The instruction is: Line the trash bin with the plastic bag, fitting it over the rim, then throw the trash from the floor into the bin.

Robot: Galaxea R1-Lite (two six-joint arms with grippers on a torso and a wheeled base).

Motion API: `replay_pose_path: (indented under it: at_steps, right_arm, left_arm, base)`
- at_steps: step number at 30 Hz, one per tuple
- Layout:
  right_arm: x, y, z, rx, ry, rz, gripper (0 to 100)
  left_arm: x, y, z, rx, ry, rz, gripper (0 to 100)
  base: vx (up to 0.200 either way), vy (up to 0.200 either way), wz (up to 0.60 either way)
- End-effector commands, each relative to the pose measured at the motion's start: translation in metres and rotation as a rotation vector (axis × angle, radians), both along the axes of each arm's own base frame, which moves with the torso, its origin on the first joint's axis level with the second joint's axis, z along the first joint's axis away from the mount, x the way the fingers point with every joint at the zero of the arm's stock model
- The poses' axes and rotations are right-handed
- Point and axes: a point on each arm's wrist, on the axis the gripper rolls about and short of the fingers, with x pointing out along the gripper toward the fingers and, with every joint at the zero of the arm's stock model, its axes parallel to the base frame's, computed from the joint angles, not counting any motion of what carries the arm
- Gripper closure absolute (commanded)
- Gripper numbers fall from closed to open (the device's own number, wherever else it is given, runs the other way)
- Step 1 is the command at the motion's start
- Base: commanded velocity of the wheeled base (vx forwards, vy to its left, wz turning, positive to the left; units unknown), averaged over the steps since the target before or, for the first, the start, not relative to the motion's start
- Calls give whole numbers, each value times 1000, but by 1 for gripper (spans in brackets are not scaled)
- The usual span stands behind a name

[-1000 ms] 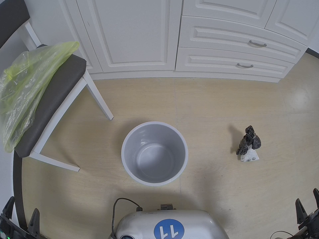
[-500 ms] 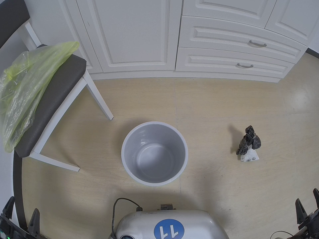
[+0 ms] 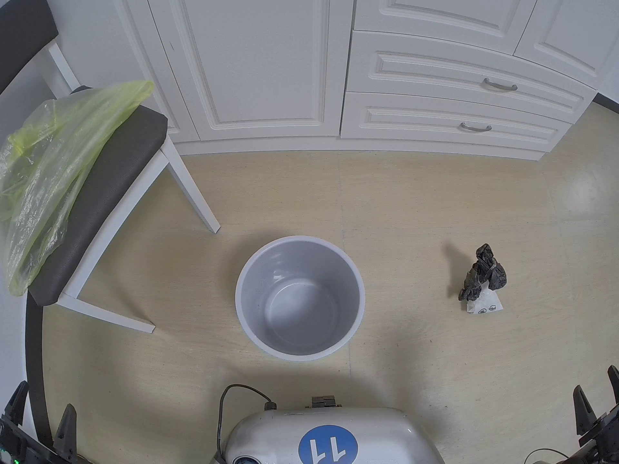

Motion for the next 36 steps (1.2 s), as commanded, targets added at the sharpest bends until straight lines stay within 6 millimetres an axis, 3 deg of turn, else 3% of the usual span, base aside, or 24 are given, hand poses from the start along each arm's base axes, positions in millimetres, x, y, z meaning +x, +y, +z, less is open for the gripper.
replay_pose_path:
  at_steps: [1, 15, 16, 17, 18, 19, 20, 22, 24, 27, 30, 36]
  right_arm:
    - [0, 0, -4, -1, -2, -1, 0]
    - [0, 0, -4, -61, -8, 10, 0]
    - [0, 1, -3, -66, -18, 26, 0]
    - [-2, 1, 5, -56, -63, 40, 0]
    - [-8, 1, 26, 2, -191, 67, 0]
    - [-8, 1, 26, 2, -191, 67, 0]
    - [-23, 2, 66, 229, -338, 167, 0]
    - [-28, 3, 78, 324, -348, 197, 0]
    - [-28, 3, 77, 262, -311, 175, 0]
    - [-23, 3, 55, -4, -203, 130, 0]
    - [-23, 3, 53, -68, -203, 128, 0]
    - [-19, 1, 83, -75, -158, 227, 0]
  left_arm:
    - [0, 0, -5, -12, -1, 3, 0]
    - [0, -1, -5, 37, -5, -27, 0]
    - [-2, -1, 5, 29, -72, -22, 0]
    - [-6, -1, 22, 12, -178, -23, 0]
    - [-15, -1, 46, -34, -314, -46, 0]
    - [-15, -1, 46, -34, -314, -46, 0]
    - [-28, -1, 74, -121, -429, -74, 0]
    - [-32, -1, 79, -109, -431, -71, 0]
    - [-34, -1, 78, -63, -394, -57, 0]
    - [-34, -1, 75, 20, -301, -40, 0]
    - [-35, -1, 75, 24, -292, -41, 0]
    - [-26, 1, 87, 29, -243, -71, 0]
  base:
    - [0, 0, 0]
    - [0, 0, 0]
    - [0, 0, 0]
    - [0, 0, 0]
    - [0, 0, 0]
    - [0, 0, 0]
    - [0, 0, 0]
    - [0, 0, 0]
    - [0, 0, 0]
    - [0, 0, 0]
    - [0, 0, 0]
    - [0, 0, 0]
